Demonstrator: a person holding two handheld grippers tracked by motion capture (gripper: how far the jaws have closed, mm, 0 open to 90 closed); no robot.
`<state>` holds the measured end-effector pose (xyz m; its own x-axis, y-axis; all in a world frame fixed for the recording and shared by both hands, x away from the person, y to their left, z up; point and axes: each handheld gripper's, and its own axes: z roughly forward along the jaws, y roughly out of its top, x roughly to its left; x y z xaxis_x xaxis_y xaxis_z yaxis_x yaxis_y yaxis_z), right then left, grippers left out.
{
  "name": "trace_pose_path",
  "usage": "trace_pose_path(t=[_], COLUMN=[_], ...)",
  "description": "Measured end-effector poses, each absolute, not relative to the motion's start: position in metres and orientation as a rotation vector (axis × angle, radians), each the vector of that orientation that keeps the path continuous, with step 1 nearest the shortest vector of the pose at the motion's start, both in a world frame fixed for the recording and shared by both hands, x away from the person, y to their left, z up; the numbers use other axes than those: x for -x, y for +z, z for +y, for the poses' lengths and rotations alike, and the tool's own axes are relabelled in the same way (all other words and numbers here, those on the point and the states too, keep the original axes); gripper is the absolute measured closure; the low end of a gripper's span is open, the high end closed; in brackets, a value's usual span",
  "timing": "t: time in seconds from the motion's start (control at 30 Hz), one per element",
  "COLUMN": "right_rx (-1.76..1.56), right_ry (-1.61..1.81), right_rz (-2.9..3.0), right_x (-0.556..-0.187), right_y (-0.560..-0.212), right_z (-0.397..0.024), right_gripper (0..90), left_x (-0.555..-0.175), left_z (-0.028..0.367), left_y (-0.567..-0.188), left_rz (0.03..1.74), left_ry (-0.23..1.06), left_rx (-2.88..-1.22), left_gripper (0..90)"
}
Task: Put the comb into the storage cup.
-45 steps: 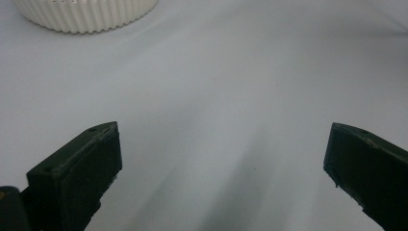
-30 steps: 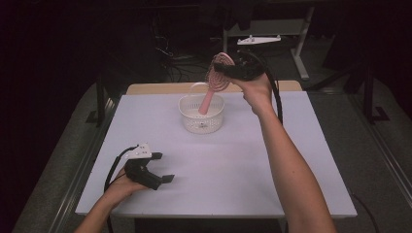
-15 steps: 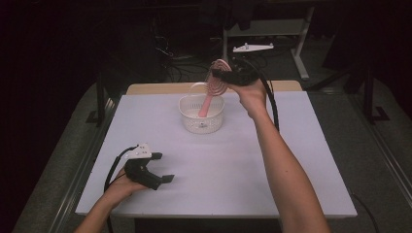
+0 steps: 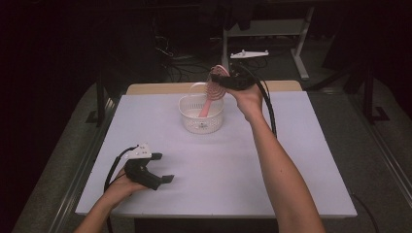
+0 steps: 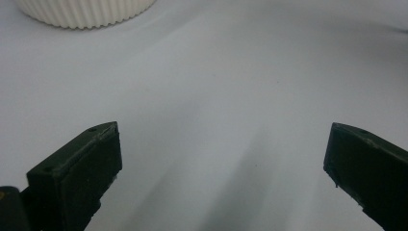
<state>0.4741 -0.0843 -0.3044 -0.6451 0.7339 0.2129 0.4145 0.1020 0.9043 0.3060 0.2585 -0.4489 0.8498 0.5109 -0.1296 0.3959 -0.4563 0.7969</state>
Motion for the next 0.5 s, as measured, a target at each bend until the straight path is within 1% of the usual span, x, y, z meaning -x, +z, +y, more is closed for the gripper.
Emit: trace_pose_path(t=[0.5], right_rx=[-1.199], right_ry=[1.524], right_rz=[2.120], right_x=[-0.484], right_y=[-0.330], right_z=[-0.080], right_gripper=[62.5], left_x=[-0.306], left_z=[0.260], left_y=[-0.449], left_rz=[0.660], left_ry=[0.159], left_rx=[-2.103], left_gripper=[0.0])
